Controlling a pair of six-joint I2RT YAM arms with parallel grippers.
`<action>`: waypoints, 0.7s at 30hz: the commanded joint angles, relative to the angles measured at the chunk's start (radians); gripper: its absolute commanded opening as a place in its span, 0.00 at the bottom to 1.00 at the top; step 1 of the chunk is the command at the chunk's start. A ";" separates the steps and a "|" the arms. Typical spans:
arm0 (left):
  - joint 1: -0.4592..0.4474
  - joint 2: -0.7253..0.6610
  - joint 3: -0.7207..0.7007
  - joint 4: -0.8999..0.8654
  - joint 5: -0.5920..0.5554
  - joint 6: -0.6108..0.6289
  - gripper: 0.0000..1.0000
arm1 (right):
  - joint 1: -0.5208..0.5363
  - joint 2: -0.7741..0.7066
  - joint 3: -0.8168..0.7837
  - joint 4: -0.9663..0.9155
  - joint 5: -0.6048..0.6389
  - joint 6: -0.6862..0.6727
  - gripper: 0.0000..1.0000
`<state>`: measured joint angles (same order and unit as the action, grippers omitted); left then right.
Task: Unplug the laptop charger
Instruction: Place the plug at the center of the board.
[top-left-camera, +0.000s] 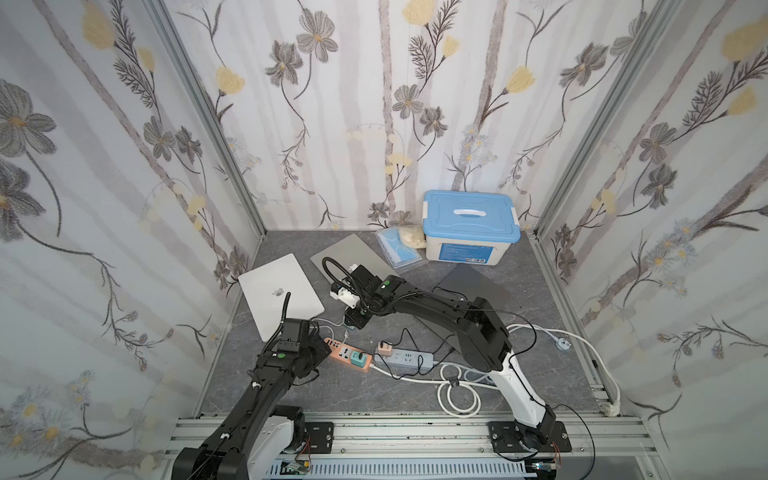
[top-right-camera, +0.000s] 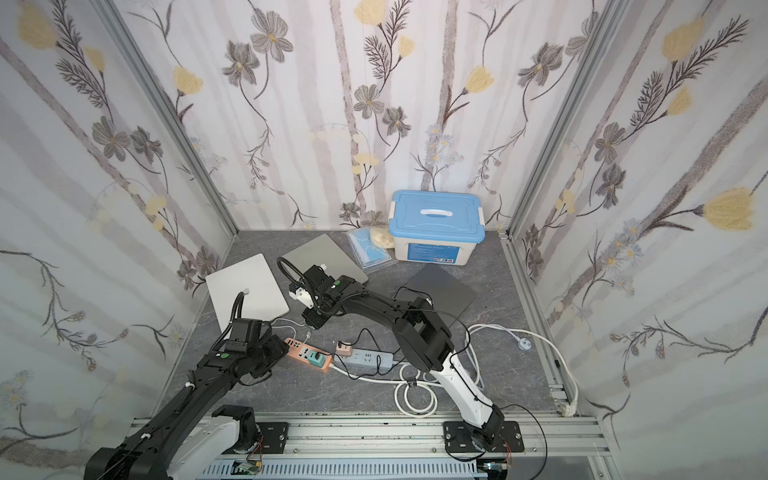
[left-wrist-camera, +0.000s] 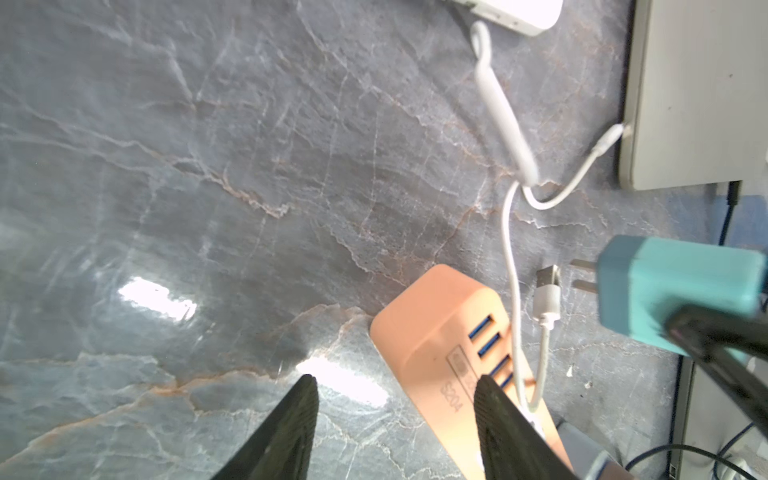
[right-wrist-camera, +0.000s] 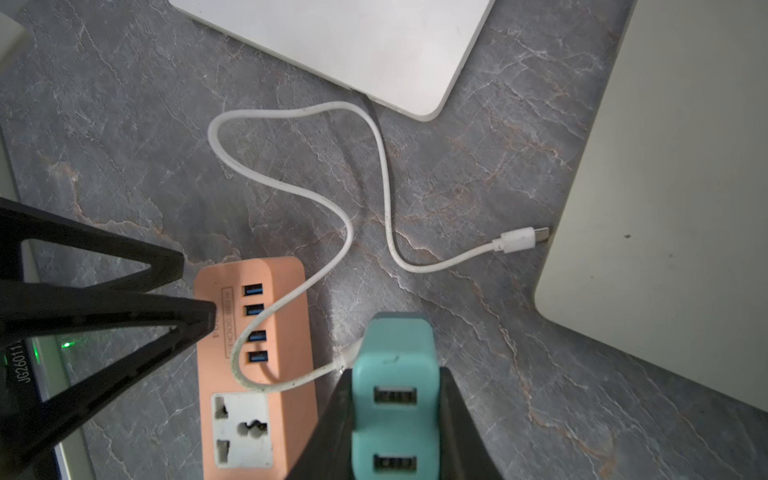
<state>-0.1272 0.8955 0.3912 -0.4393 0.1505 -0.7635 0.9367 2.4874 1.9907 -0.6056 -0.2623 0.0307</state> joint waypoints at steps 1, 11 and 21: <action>0.001 -0.014 0.028 -0.037 -0.008 0.007 0.64 | 0.003 0.010 0.011 -0.005 -0.049 -0.014 0.13; 0.015 -0.043 0.117 -0.115 -0.061 0.059 0.67 | 0.023 0.038 0.003 -0.016 -0.085 -0.011 0.14; 0.050 -0.130 0.093 -0.125 -0.079 0.024 0.66 | 0.031 0.040 0.002 -0.018 -0.125 -0.017 0.16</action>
<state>-0.0853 0.7780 0.4873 -0.5533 0.0914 -0.7338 0.9684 2.5172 1.9923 -0.6117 -0.3676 0.0284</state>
